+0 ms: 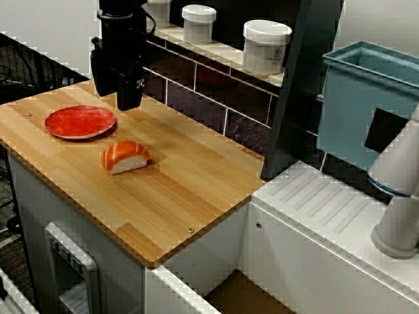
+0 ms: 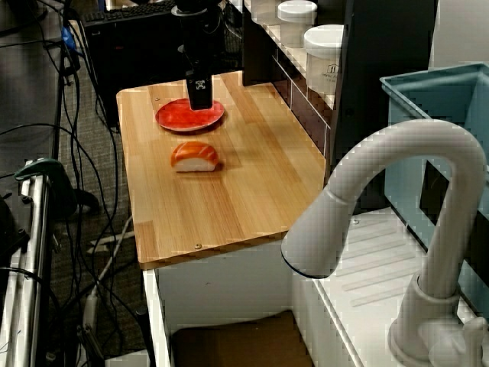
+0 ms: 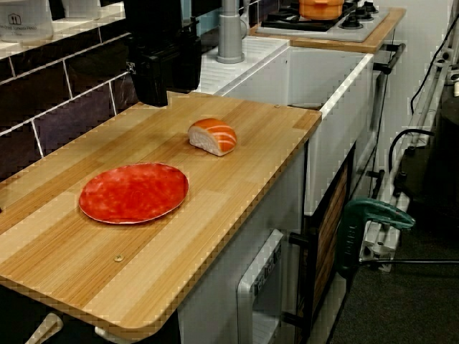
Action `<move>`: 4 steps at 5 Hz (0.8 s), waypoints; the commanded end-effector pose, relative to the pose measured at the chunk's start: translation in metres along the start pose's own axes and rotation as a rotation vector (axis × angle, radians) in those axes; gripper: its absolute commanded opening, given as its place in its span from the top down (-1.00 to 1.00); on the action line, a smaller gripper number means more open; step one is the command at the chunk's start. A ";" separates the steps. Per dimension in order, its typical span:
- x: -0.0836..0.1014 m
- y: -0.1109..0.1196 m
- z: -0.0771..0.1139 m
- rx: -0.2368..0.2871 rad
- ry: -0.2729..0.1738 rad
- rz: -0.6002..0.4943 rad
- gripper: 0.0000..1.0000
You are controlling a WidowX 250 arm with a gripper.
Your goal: Put the object on the plate
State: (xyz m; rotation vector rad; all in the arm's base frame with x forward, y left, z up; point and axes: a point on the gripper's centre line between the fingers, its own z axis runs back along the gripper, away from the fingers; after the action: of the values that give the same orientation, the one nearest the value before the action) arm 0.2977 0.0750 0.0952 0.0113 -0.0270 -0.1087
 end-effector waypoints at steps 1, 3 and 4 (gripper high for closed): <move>0.000 0.000 0.000 0.000 0.000 0.000 -1.00; -0.013 -0.009 0.005 -0.010 -0.034 -0.085 -1.00; -0.019 -0.016 0.002 -0.013 -0.052 -0.098 -1.00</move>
State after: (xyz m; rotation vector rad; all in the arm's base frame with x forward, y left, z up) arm 0.2734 0.0595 0.0819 -0.0249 -0.0301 -0.2008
